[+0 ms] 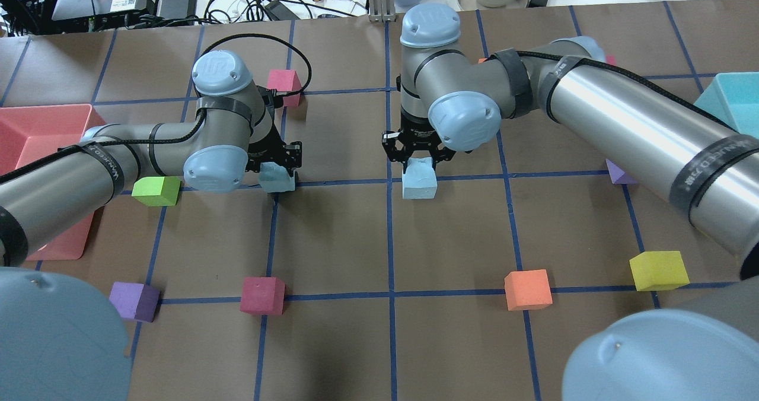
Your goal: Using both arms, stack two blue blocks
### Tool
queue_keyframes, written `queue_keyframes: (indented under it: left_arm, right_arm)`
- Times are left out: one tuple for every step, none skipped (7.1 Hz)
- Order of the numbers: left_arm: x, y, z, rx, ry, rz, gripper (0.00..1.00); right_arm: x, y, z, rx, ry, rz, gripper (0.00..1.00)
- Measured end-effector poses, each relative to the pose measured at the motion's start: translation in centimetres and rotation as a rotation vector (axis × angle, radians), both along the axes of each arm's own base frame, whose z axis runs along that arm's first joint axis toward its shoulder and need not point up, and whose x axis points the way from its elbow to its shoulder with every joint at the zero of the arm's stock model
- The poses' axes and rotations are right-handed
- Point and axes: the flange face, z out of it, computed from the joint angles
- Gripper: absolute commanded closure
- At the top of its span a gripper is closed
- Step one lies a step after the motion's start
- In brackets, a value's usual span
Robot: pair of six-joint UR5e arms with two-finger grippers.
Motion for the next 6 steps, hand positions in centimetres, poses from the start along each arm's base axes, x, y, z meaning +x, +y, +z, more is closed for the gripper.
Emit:
queue_keyframes:
  left_arm:
    - [0.0,-0.2,0.8,-0.013,-0.001,0.001,1.0]
    - [0.1,-0.6,1.8,-0.022,-0.003,0.001,1.0]
    - [0.0,-1.1,2.9,-0.022,-0.004,0.001,1.0]
    - [0.0,-1.7,3.9,-0.021,-0.004,0.0,1.0]
    - [-0.2,-2.1,4.5,-0.019,-0.004,-0.002,1.0]
    - [-0.4,-2.2,5.0,-0.021,-0.004,-0.005,1.0]
  right_arm:
    - [2.0,0.9,-1.0,0.006,0.0,0.011,1.0]
    - [3.7,1.6,-1.7,0.002,-0.002,0.03,1.0]
    - [4.7,2.2,-2.4,0.005,0.0,0.045,0.99]
    - [5.0,2.8,-3.1,0.016,0.005,0.051,0.45]
    - [4.9,3.4,-3.9,0.032,0.013,0.052,0.16]
    - [4.8,3.8,-4.3,0.041,0.021,0.053,0.0]
